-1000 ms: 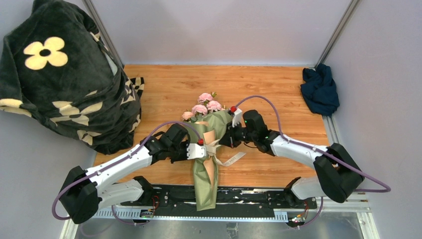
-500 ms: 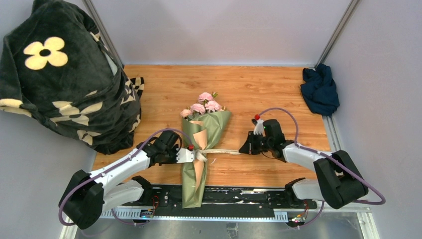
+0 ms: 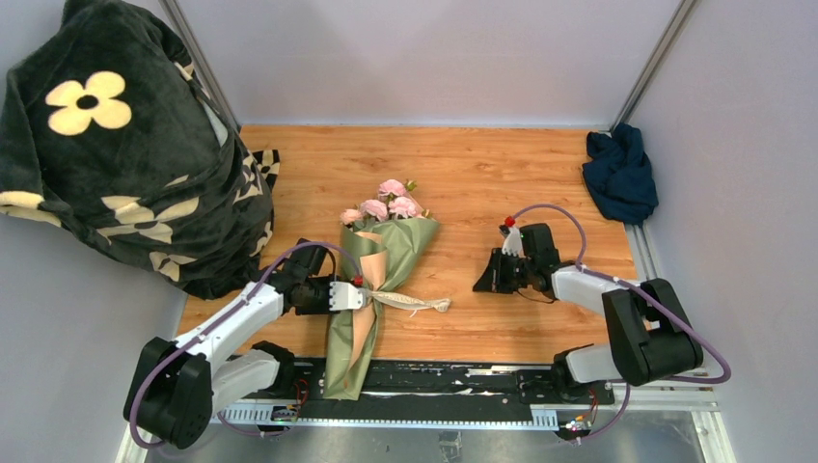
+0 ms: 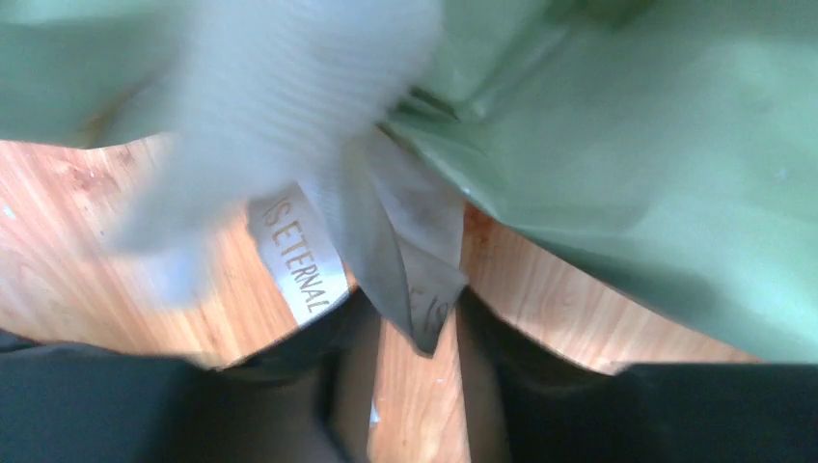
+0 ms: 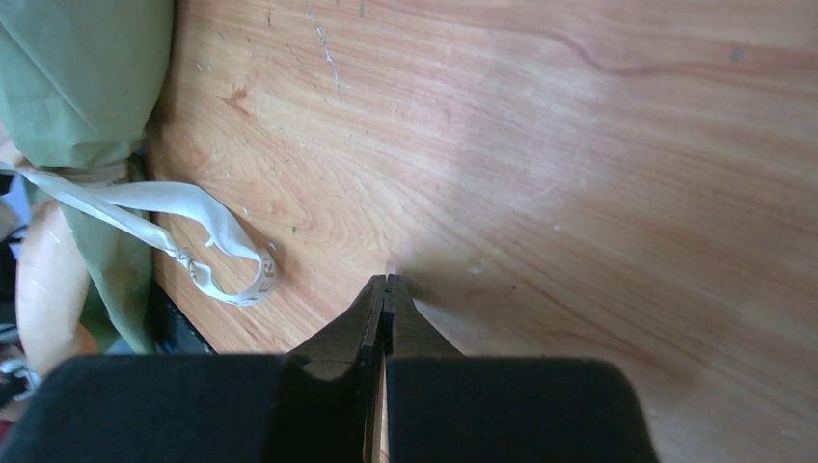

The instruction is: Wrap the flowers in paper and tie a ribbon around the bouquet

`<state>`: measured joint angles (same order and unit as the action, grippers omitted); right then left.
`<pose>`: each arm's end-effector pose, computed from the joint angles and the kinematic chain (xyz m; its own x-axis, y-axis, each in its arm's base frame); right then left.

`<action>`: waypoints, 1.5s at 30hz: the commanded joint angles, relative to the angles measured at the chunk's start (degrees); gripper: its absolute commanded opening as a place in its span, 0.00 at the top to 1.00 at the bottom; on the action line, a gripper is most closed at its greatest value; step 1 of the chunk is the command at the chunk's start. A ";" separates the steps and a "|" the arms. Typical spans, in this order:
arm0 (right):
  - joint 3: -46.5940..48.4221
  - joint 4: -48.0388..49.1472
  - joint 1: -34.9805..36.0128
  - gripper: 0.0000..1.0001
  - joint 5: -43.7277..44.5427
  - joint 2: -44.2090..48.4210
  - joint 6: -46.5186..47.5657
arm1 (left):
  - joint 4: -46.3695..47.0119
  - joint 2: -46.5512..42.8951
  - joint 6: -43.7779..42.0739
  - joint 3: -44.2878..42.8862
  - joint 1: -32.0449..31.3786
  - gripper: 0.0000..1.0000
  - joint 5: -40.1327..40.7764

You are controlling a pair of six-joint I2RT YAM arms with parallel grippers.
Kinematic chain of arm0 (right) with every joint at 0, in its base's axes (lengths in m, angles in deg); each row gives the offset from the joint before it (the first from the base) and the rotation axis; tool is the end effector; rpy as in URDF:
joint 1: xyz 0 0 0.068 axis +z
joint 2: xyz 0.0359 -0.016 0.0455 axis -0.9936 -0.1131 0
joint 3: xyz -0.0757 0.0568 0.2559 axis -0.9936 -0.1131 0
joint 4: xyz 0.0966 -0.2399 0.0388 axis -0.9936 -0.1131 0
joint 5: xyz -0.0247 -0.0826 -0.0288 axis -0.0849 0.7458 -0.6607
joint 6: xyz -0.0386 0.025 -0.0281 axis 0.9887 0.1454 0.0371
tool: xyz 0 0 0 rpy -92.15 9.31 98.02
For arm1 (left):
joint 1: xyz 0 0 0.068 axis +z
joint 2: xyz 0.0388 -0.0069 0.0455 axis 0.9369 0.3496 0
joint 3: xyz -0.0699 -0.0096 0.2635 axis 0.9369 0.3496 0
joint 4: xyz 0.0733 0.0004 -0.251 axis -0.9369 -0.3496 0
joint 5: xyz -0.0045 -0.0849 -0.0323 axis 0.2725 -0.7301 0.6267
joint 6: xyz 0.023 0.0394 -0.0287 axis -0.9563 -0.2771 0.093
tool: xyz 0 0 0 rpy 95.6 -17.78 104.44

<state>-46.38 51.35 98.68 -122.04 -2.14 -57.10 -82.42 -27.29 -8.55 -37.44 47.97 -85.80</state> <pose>0.2173 0.0801 0.1366 -0.8807 0.1208 -0.4581 -0.2503 0.7024 0.6663 0.1508 -0.0614 0.1541 -0.0129 0.9819 -0.1892 0.9481 0.0722 0.3097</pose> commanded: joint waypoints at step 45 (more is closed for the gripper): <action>21.16 -5.40 28.04 0.73 4.76 -7.12 18.66 | -9.88 -4.52 12.89 -14.08 -2.08 1.00 -18.34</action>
<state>-25.03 48.02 126.24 -117.52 -10.62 -41.08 -88.12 -31.16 4.76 -49.51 46.09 -108.27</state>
